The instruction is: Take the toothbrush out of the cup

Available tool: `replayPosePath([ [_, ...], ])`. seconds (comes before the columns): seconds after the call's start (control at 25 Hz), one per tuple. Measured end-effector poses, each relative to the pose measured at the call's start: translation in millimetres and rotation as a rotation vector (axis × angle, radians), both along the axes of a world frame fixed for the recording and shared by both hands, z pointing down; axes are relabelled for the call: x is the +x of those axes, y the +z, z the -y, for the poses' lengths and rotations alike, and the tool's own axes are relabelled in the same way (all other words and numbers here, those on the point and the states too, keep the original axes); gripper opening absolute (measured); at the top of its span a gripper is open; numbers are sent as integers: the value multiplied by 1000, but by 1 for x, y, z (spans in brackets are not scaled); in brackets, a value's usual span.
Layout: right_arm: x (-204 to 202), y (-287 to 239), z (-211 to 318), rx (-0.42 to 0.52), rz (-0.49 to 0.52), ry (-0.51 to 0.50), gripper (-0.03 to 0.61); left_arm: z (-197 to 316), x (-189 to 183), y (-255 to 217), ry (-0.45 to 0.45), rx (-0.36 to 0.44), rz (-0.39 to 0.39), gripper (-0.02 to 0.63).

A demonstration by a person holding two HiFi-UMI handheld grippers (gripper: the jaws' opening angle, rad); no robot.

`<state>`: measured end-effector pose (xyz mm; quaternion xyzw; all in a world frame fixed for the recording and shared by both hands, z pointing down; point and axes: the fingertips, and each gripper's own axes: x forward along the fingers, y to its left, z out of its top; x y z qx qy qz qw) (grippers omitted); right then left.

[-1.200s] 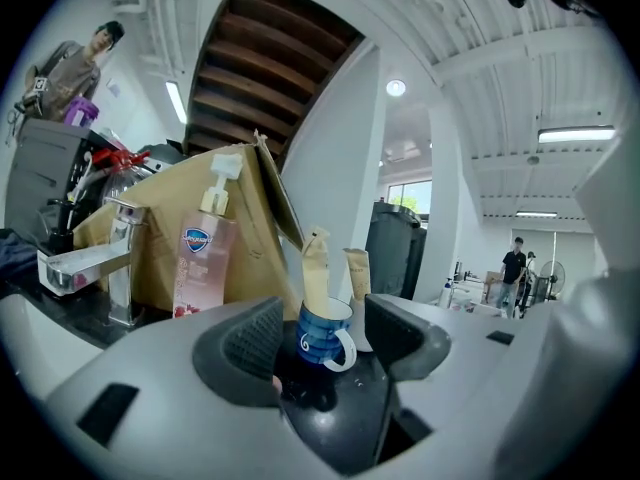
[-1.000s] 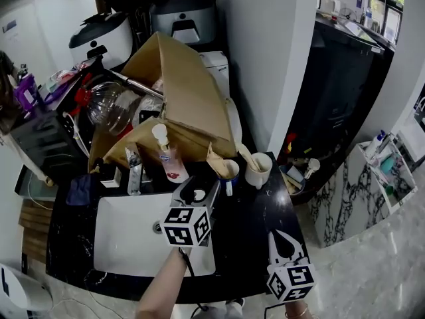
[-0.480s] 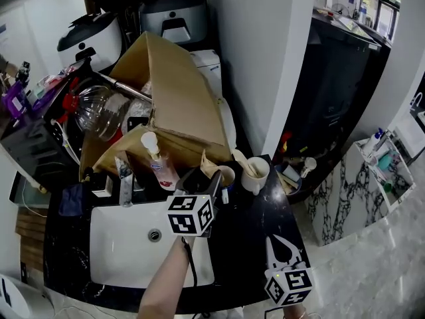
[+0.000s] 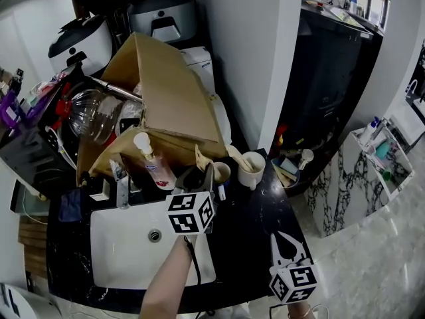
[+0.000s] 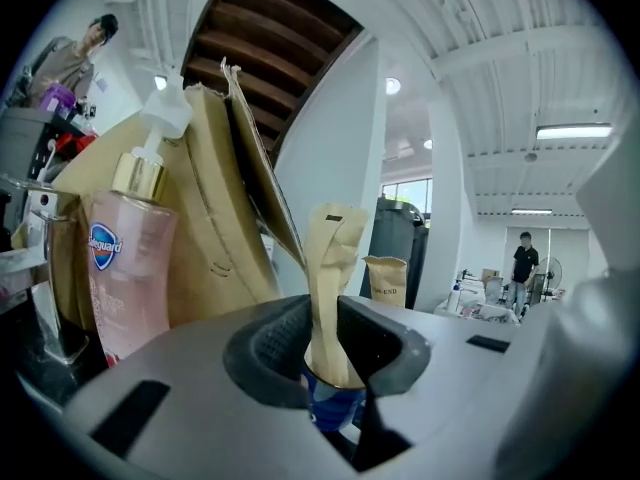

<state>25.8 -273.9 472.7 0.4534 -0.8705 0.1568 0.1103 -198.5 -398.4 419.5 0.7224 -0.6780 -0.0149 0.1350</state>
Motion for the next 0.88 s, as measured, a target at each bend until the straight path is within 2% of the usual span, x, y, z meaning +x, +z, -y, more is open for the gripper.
replayPosePath([
  [0.2,4,-5,-4,11,3,10,2,-7,-3,-16,-17,44,8,66],
  [0.64,19,-30,-20,68,26,21,2,-54,-13,-92,-68,205,-5,60],
  [0.88,33,-40,-34,91,39,22,2,-96,-6,-108,-74,236,21,58],
])
